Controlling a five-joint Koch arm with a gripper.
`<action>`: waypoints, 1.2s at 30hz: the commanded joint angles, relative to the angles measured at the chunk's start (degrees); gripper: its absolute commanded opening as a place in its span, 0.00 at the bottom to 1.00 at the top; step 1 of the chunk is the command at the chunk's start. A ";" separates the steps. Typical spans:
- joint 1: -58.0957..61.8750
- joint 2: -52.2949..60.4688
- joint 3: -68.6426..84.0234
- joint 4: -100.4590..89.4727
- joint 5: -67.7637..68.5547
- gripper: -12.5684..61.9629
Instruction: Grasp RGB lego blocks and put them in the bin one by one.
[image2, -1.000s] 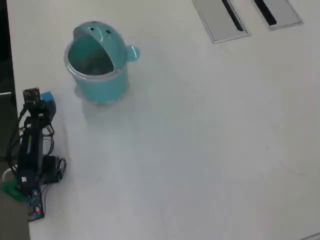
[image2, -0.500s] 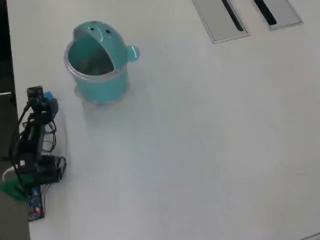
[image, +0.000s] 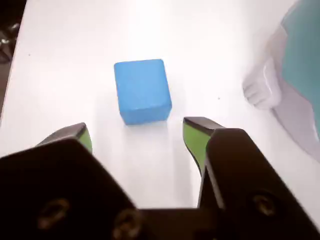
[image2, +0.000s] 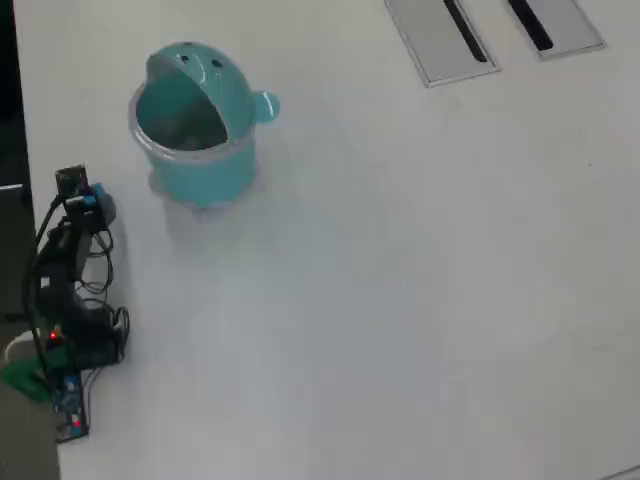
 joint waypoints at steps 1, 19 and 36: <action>0.00 -0.18 -5.19 -3.87 0.70 0.61; 0.00 -12.30 -13.01 -5.54 1.76 0.60; -0.70 -15.47 -16.52 -5.54 3.87 0.50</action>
